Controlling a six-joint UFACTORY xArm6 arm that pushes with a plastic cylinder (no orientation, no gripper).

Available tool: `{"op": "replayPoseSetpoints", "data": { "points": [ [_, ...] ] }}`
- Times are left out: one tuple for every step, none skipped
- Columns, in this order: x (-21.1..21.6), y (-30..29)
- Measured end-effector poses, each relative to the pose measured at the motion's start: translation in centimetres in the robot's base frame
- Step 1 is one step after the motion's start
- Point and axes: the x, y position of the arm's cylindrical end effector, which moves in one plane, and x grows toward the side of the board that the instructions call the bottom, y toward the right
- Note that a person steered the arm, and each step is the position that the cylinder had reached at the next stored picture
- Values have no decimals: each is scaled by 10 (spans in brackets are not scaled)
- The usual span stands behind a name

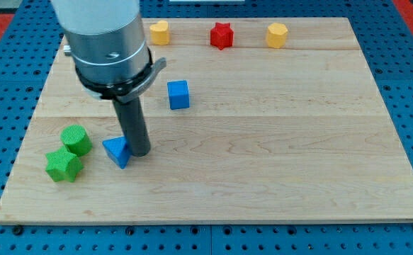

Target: Point your arm to the blue cube

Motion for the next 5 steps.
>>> {"op": "replayPoseSetpoints", "data": {
  "points": [
    [-3,-48],
    [-3,23],
    [12,109],
    [2,223],
    [-17,244]
  ]
}}
